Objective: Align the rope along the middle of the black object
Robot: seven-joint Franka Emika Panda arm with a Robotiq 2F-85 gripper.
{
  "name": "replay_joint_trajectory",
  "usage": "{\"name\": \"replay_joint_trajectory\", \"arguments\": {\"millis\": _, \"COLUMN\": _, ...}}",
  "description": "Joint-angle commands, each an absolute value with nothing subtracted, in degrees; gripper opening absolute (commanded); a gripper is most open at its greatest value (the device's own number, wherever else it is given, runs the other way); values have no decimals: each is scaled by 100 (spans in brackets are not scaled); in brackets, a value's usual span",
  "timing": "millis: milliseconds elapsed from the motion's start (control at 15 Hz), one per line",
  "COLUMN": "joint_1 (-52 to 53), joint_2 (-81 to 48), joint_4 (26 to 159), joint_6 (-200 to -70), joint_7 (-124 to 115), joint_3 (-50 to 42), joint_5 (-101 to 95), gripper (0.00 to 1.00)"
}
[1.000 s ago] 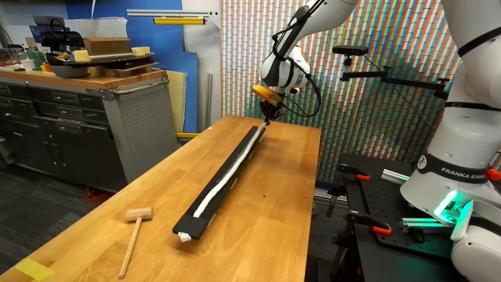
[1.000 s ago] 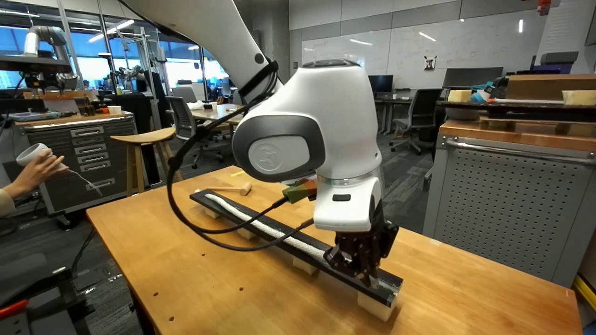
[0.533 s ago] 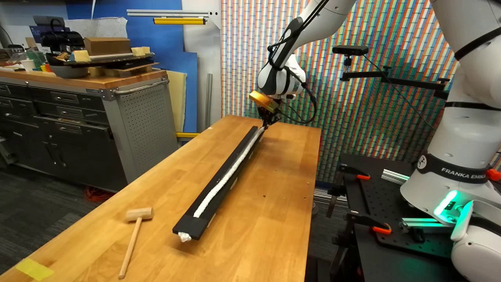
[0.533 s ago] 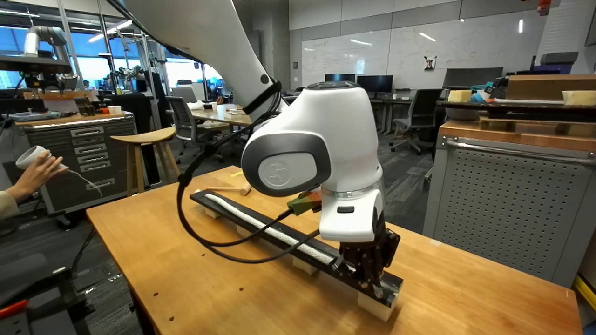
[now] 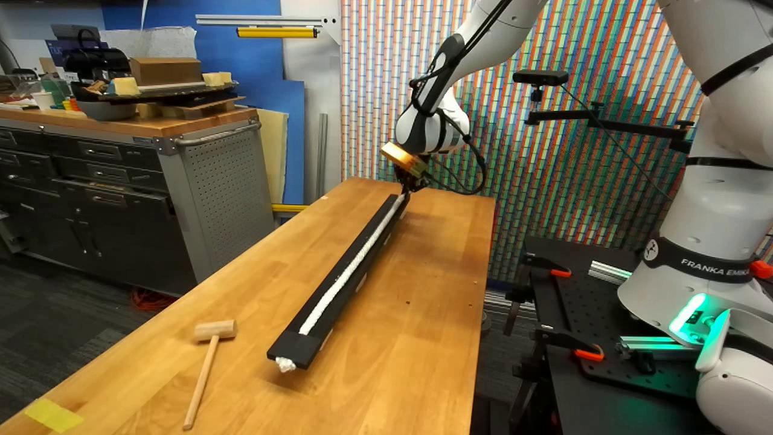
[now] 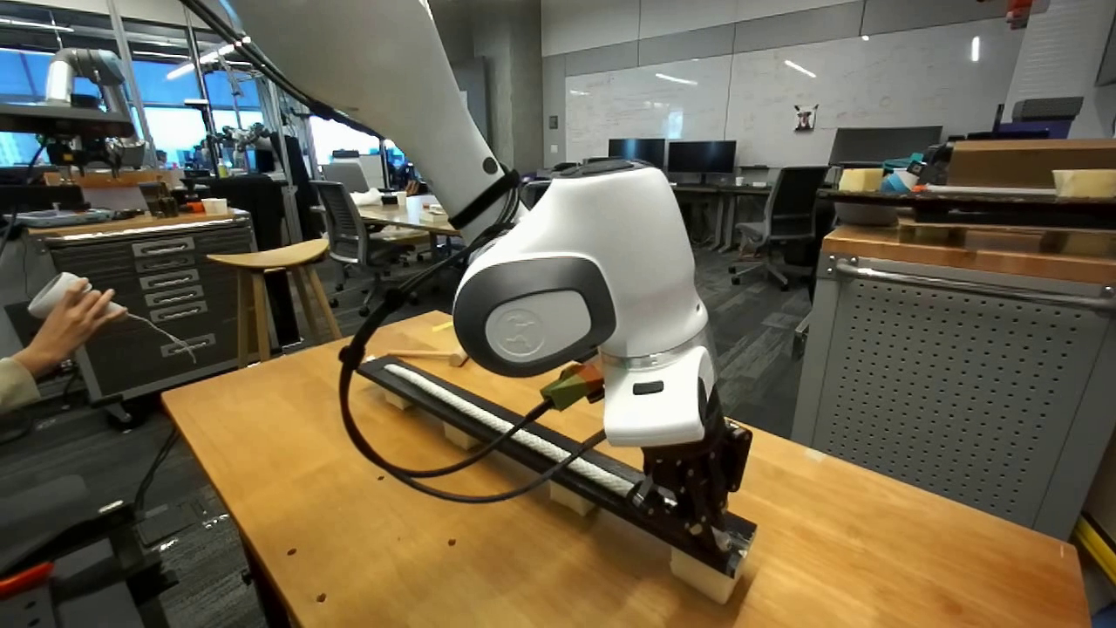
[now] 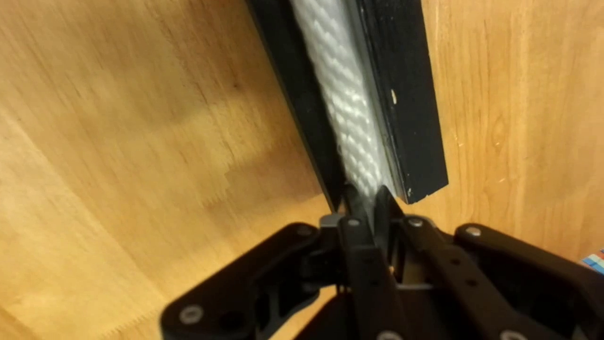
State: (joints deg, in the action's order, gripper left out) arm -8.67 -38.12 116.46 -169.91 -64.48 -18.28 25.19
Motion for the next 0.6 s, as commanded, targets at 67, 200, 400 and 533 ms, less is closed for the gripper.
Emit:
{"name": "replay_joint_trajectory", "arguments": {"millis": 67, "joint_1": -609, "joint_2": -4036, "joint_4": 11516, "joint_6": -17417, "joint_7": -6661, "joint_3": -2156, "joint_5": 2356, "gripper": 3}}
{"name": "replay_joint_trajectory", "arguments": {"millis": 200, "joint_1": -577, "joint_2": -4103, "joint_4": 11495, "joint_6": -17499, "joint_7": -6640, "joint_3": -2179, "joint_5": 2368, "gripper": 3}}
{"name": "replay_joint_trajectory", "arguments": {"millis": 400, "joint_1": -577, "joint_2": -4206, "joint_4": 11497, "joint_6": -17549, "joint_7": -6579, "joint_3": -2160, "joint_5": 2378, "gripper": 3}}
{"name": "replay_joint_trajectory", "arguments": {"millis": 533, "joint_1": -548, "joint_2": -4279, "joint_4": 11507, "joint_6": -17647, "joint_7": -6563, "joint_3": -2168, "joint_5": 2380, "gripper": 3}}
